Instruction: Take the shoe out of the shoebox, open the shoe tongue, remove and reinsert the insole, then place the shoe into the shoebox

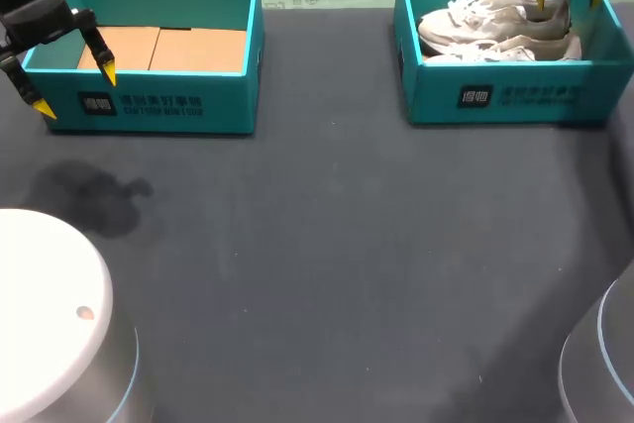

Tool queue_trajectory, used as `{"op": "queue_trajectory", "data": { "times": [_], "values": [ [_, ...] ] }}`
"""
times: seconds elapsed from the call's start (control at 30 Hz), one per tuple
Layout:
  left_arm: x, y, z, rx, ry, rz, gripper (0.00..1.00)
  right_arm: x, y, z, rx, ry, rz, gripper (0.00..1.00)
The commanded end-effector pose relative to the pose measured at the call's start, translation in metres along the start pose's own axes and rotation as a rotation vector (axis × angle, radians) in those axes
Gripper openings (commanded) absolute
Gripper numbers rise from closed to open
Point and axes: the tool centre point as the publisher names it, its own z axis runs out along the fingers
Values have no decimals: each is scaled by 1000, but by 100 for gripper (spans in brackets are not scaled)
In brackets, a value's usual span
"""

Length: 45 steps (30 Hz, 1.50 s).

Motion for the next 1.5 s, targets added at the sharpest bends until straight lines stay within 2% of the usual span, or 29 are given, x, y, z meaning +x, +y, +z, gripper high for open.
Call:
{"op": "queue_trajectory", "data": {
  "times": [0.03,0.23,0.43,0.57,0.63,0.77,1.0,1.03,1.07,1.4,1.47,1.5],
  "values": [
    [0,0,0,-1,2,0,100,-2,-26,-30,-29,9,2,100],
    [0,0,0,-1,2,0,100,3,-49,-62,-54,37,-2,100],
    [0,0,0,-1,2,0,100,14,-77,-82,-57,70,-19,100],
    [8,-8,-16,-7,-16,-15,100,18,-98,-95,-47,57,-14,100],
    [9,-8,-24,-40,-26,-93,100,20,-109,-100,-45,67,-13,100],
    [10,-2,-43,-49,-41,-289,100,25,-129,-105,-22,52,7,100],
    [15,15,-62,-151,-91,-700,100,34,-162,-110,13,76,34,100],
    [15,18,-64,-210,-129,-786,100,34,-162,-110,13,76,34,100],
    [15,22,-67,-307,-189,-835,100,34,-162,-110,13,76,34,100],
    [15,22,-67,-307,-189,-835,100,34,-162,-110,13,76,34,100],
    [6,18,-54,-380,-229,-982,100,34,-162,-110,13,76,34,100],
    [2,19,-51,-376,-226,-1078,100,39,-166,-111,28,57,35,100]
  ]
}}
